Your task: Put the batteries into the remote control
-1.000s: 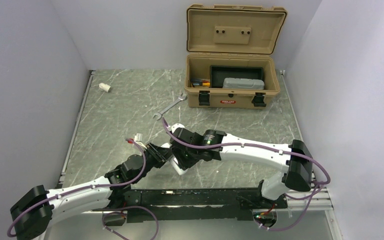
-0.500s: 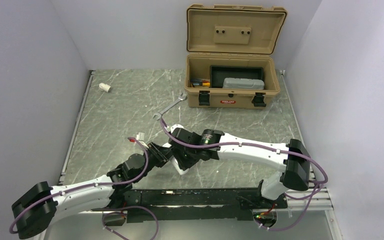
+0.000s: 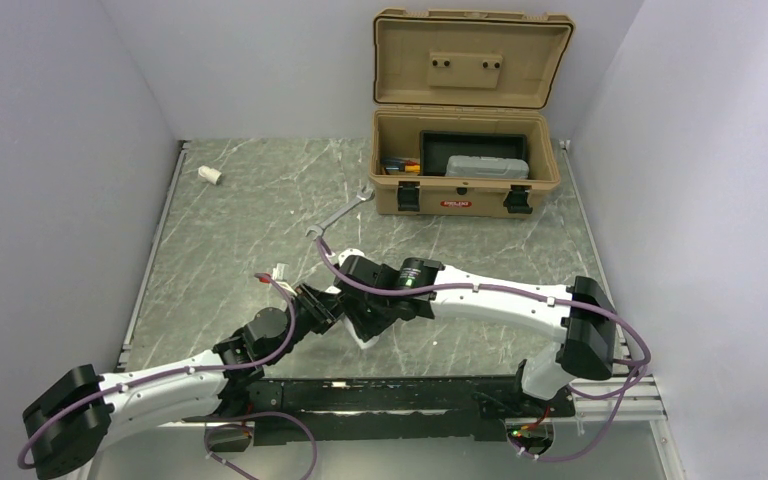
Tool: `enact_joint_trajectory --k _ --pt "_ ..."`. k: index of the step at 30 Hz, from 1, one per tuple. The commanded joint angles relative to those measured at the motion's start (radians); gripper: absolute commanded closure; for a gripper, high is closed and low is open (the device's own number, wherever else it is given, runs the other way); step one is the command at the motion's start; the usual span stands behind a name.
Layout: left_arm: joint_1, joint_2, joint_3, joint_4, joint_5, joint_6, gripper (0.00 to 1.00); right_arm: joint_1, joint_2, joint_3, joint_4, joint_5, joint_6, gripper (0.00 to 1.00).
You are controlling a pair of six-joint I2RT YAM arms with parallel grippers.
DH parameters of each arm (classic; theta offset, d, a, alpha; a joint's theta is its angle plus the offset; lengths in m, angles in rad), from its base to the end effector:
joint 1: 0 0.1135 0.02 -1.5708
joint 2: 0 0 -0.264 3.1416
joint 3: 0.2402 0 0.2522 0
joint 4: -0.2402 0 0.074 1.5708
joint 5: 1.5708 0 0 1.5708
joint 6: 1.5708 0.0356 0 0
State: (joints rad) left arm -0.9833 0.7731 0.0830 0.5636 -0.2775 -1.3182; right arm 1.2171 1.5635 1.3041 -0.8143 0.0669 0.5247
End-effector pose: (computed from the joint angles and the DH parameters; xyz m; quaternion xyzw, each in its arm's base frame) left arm 0.0999 -0.1324 0.1745 -0.2140 0.7175 -0.5554 0.3617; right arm 0.1139 0.3017 0.2764 -0.3210 0.9140 0.1672 0.1832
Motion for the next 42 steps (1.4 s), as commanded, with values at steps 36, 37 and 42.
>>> enact_joint_trajectory --k 36,37,42 --pt "-0.003 -0.035 0.004 0.094 0.021 -0.022 1.00 -0.007 -0.232 -0.036 0.131 0.071 -0.031 0.34" --pt "-0.004 -0.043 0.001 0.089 0.023 -0.024 1.00 -0.012 -0.258 -0.057 0.149 0.069 -0.029 0.31" --pt "-0.003 -0.125 -0.025 0.064 0.044 -0.018 1.00 -0.085 -0.382 -0.209 0.254 -0.087 -0.012 0.27"
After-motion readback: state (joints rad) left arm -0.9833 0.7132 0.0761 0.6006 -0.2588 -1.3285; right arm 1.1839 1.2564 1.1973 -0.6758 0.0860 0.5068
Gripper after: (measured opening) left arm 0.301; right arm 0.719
